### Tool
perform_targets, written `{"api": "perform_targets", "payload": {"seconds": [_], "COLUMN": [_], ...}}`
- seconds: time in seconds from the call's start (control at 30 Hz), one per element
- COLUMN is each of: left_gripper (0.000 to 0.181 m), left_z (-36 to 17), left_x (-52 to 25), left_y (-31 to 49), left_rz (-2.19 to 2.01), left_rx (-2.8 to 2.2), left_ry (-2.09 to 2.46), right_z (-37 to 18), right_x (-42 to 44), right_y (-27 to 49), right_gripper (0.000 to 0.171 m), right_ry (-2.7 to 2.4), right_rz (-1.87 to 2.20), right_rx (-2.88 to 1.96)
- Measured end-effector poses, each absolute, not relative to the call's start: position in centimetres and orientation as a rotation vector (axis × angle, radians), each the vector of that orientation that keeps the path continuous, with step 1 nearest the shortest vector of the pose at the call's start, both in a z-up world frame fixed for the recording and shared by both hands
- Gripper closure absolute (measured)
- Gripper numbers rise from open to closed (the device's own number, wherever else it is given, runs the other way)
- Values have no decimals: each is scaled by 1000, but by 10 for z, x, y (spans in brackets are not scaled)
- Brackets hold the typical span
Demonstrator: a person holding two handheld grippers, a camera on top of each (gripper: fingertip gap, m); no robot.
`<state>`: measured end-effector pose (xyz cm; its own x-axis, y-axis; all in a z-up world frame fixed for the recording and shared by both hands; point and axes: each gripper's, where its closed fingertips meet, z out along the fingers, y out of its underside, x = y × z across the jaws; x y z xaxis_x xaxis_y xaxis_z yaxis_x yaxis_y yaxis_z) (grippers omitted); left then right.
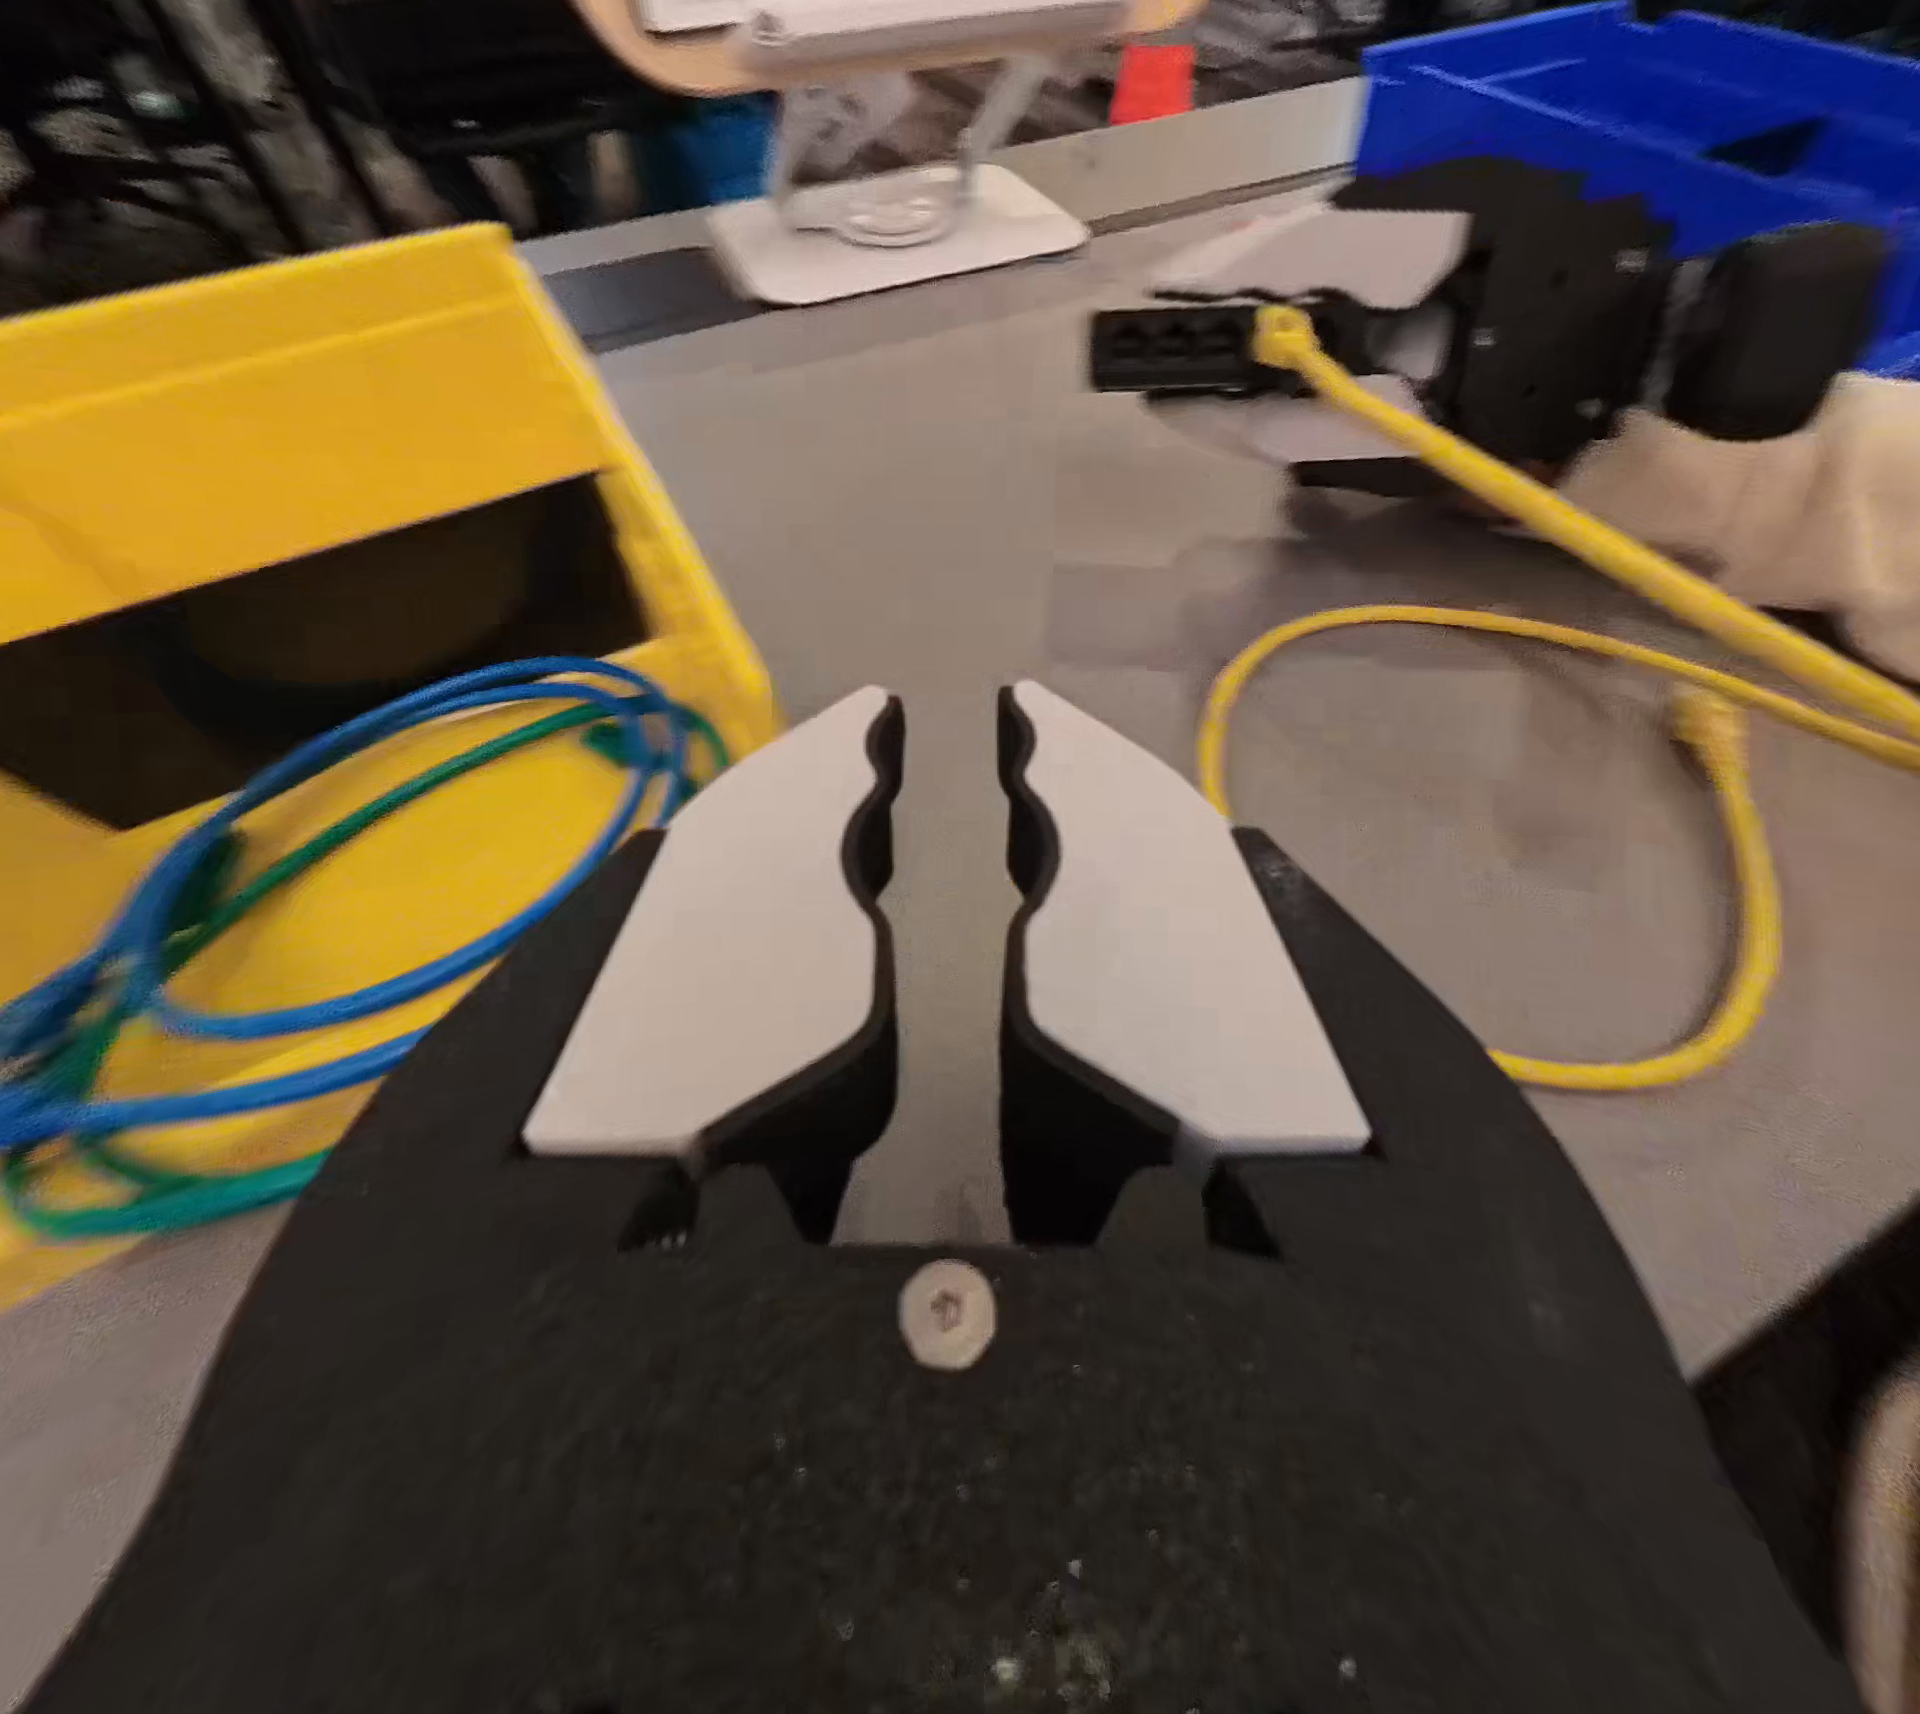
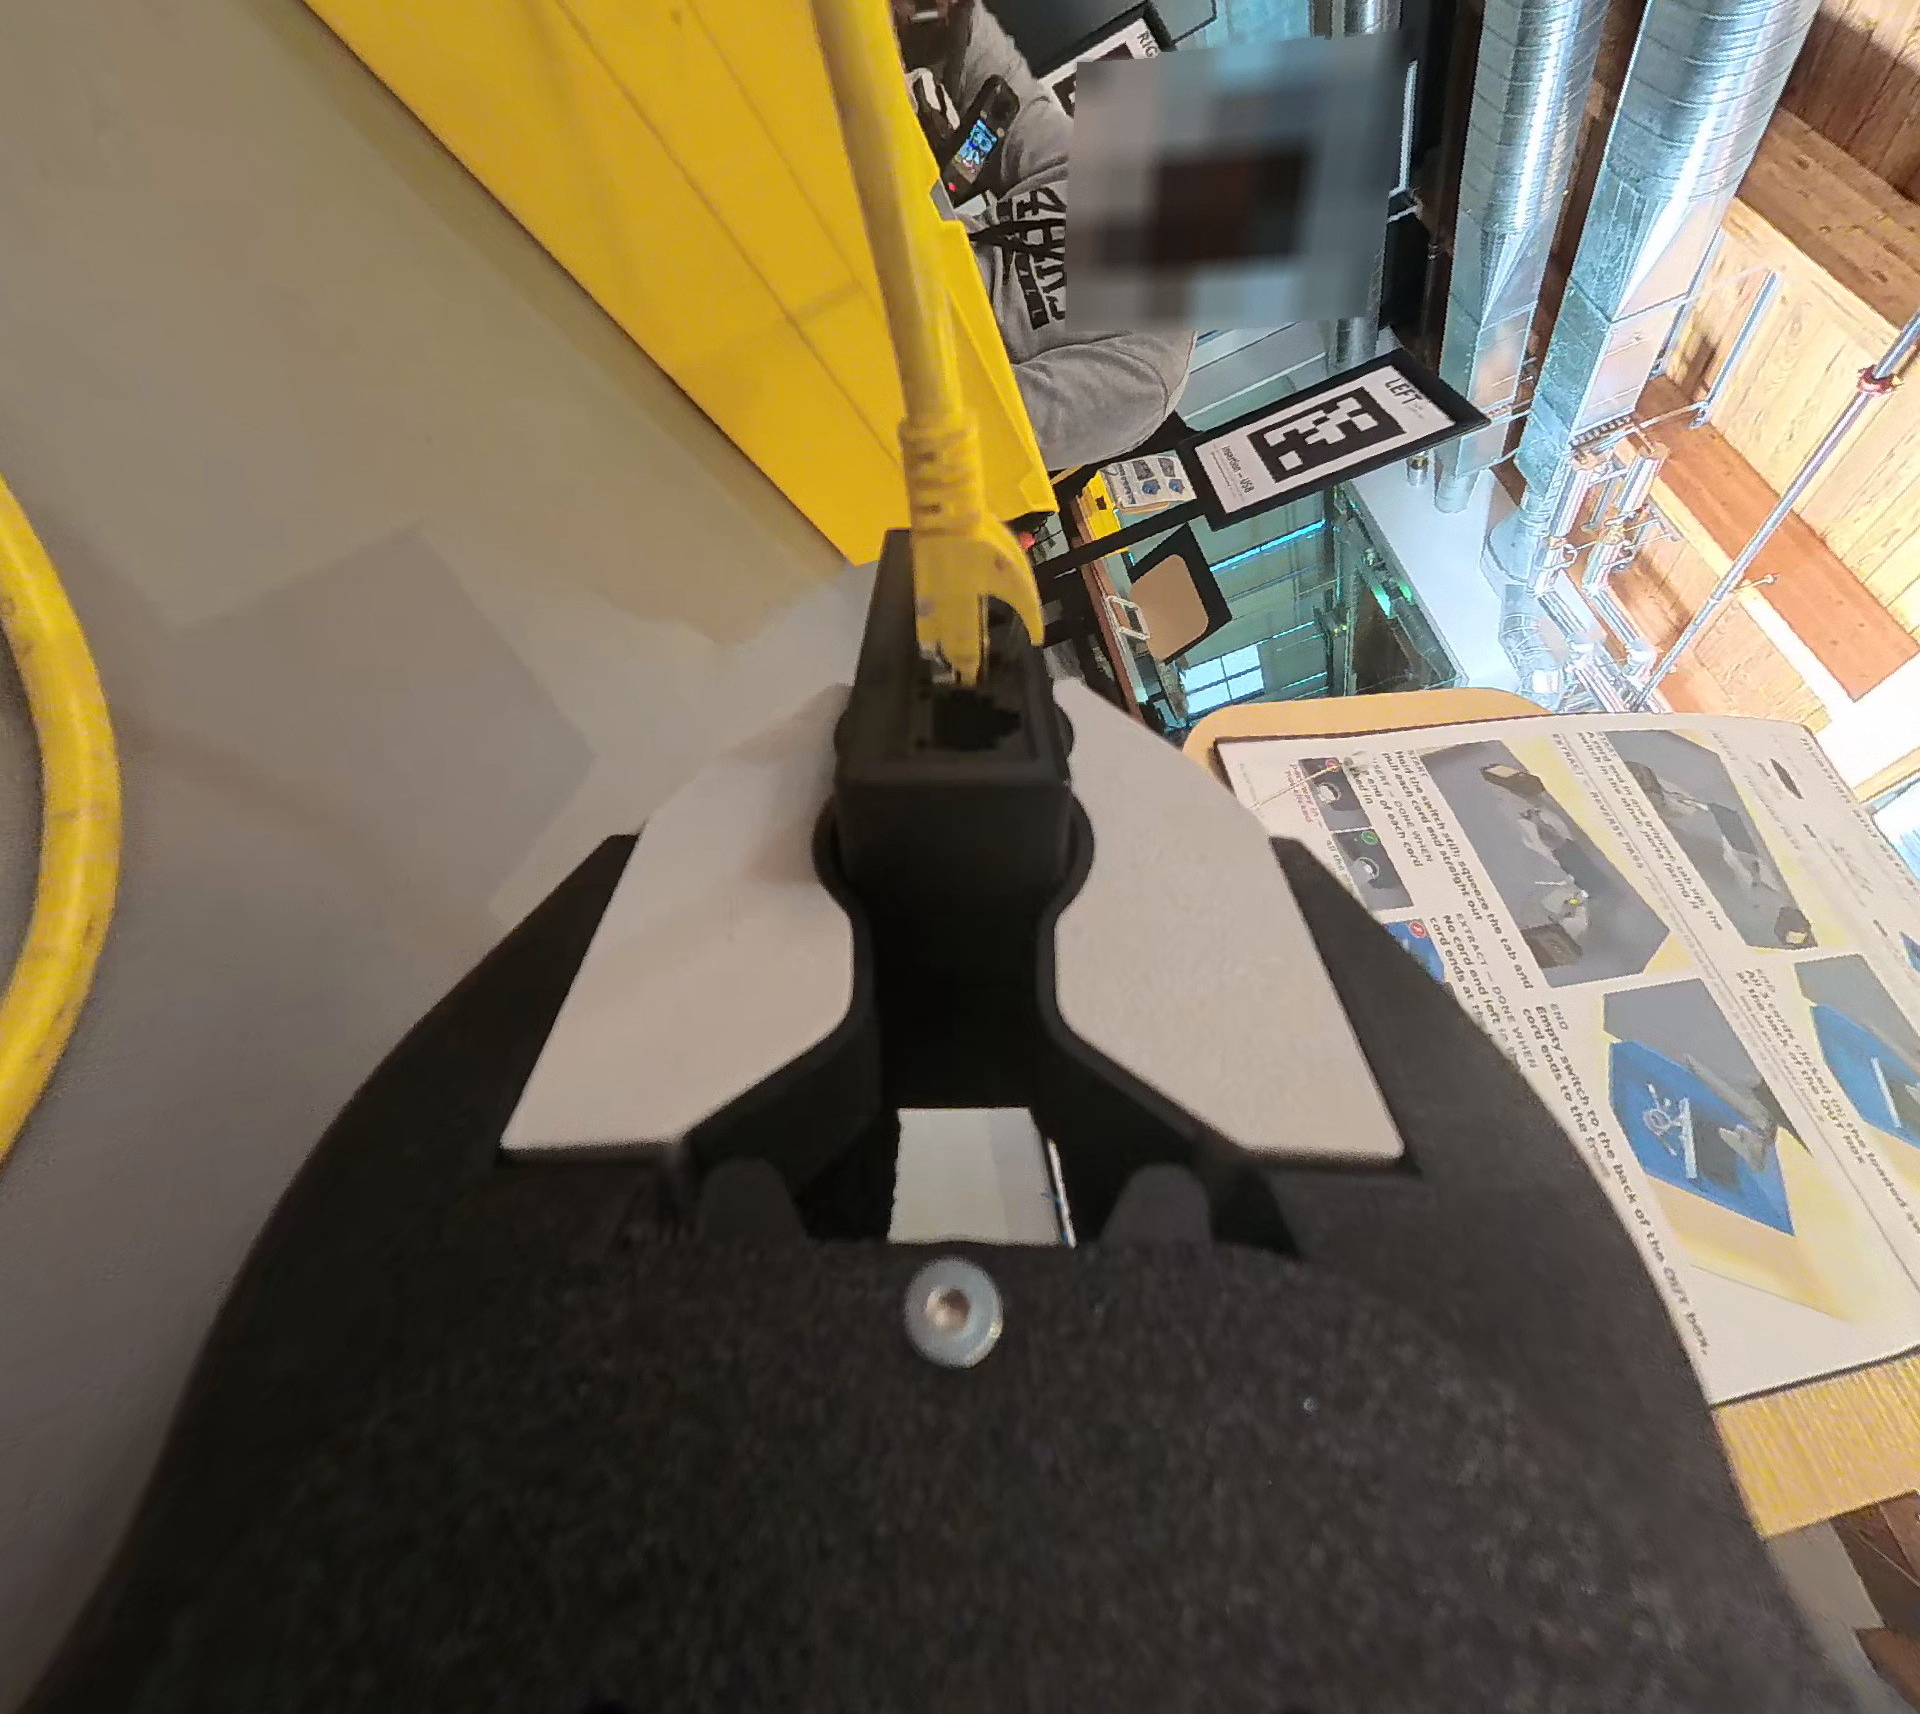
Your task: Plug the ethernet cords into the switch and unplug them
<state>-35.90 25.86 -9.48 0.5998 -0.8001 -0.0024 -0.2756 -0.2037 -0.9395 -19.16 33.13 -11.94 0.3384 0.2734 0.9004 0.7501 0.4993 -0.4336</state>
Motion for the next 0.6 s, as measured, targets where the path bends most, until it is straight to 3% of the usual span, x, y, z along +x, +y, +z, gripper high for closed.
{"api": "perform_targets", "payload": {"seconds": [0.1, 0.23, 0.47, 0.6], "left_gripper": [157, 144, 147, 135], "left_z": [-84, -112, -138, -149], "left_x": [-435, -502, -534, -522], "left_y": [300, 333, 352, 348], "left_rz": [-455, -449, -310, -804], "left_rx": [-1815, -2151, -2329, -2411], "left_ry": [771, 823, 594, 299], "right_z": [-120, -124, -128, -129], "right_x": [-191, -193, -192, -193], "right_y": [333, 334, 335, 335], "right_gripper": [141, 141, 141, 141], "right_ry": [-1231, -1249, -1261, -1268], "right_rz": [-396, -391, -394, -383], "right_rx": [-1064, -1070, -1088, -1094]}}
